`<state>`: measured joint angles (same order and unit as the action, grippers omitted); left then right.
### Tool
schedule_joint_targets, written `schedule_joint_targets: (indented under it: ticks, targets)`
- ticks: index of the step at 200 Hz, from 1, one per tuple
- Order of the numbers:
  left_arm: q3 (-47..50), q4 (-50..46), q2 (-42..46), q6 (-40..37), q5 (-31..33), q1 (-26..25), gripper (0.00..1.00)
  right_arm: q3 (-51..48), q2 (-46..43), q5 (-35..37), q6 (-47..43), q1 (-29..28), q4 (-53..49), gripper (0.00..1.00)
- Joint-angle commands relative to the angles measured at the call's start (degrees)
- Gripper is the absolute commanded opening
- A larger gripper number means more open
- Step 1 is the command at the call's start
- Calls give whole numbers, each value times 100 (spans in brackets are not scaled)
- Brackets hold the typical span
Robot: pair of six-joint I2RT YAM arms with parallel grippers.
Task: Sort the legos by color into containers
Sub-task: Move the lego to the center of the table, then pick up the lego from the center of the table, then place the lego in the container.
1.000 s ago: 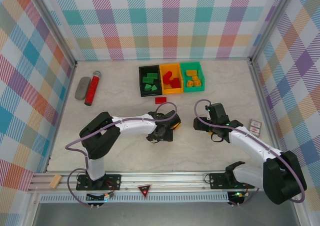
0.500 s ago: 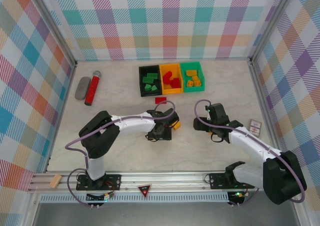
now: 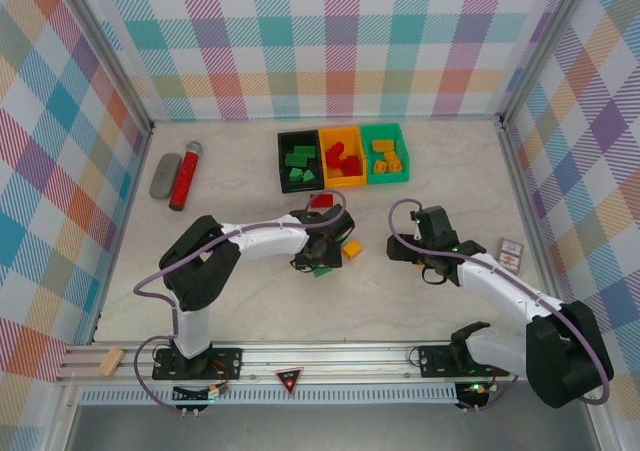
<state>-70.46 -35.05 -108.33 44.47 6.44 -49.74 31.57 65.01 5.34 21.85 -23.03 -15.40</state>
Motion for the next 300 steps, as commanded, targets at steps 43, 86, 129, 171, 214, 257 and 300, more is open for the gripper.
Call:
schedule_joint_targets:
  ticks: [43, 86, 129, 171, 214, 257, 300]
  targets:
    - [250, 549, -71, 45, 30, 35, 67, -67, -112, -47, 65, 34, 116, 76]
    - [435, 521, 85, 161, 125, -285, 67, -81, -138, -42, 74, 35, 125, 76]
    - [382, 569, -29, 200, 57, -335, 62, -98, -164, -38, 74, 34, 117, 76]
    - [346, 502, 60, 208, 144, -365, 56, -113, -200, -39, 69, 32, 130, 76]
    - [233, 196, 388, 143, 470, -362, 56, -110, -191, -60, 65, 35, 143, 76]
    - [-203, -121, 620, -160, 604, -188, 56, -110, -186, -86, 59, 36, 149, 76]
    - [-1328, -707, 506, -856, 650, 491, 56, -115, -182, -123, 36, 37, 179, 76]
